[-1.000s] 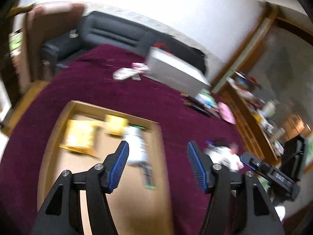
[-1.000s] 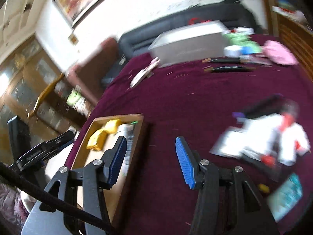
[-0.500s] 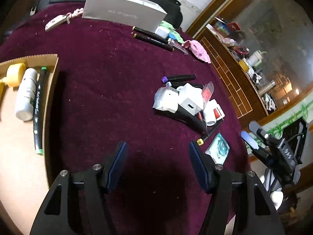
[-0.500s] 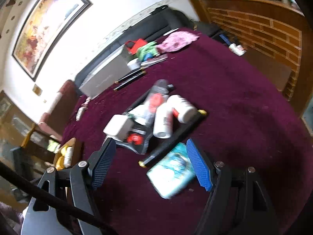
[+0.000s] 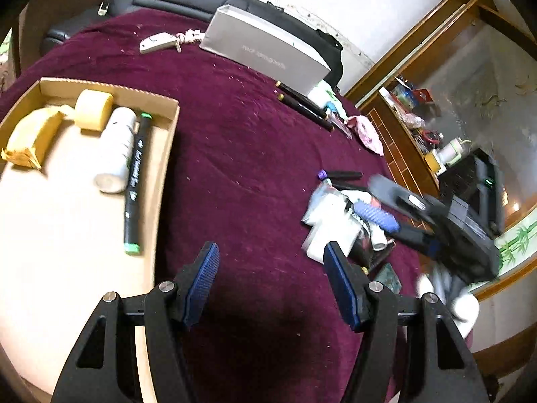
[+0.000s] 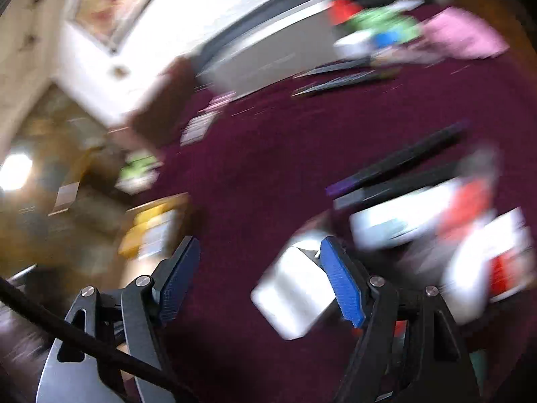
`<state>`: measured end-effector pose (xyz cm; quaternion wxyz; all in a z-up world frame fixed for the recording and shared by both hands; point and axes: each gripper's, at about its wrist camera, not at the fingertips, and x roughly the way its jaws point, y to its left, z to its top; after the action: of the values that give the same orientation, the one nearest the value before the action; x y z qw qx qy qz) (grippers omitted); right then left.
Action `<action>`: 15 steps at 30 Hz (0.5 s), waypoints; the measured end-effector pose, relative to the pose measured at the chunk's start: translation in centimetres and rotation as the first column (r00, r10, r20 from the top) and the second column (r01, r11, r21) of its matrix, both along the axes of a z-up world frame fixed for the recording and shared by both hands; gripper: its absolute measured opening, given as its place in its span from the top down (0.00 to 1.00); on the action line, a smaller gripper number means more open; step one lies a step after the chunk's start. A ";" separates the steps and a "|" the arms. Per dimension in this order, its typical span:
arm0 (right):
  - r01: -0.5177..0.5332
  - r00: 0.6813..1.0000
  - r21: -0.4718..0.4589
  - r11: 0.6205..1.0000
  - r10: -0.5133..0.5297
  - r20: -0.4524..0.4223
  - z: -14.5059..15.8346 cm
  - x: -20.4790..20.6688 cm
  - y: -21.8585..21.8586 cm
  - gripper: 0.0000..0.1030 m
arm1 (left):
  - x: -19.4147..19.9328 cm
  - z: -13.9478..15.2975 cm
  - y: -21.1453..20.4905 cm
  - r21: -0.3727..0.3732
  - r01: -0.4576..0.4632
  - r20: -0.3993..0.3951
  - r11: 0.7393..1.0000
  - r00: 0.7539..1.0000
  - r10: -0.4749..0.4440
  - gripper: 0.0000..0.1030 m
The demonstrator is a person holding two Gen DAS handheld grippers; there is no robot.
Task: Organize objects
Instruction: 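Move both tools back over the items on the table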
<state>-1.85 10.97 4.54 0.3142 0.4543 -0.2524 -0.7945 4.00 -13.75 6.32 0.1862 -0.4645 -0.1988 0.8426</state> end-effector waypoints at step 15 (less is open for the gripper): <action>0.332 0.934 -0.028 0.943 -0.333 -0.129 -1.0 3.2 9.3 0.27 | 0.0 -1.5 10.3 -0.369 0.159 -0.122 0.916 0.969 -0.217 0.44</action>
<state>1.38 20.26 3.57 0.1927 0.3507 -0.3064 -0.8637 4.04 -3.44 4.85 0.1946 -0.4381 0.0183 0.8774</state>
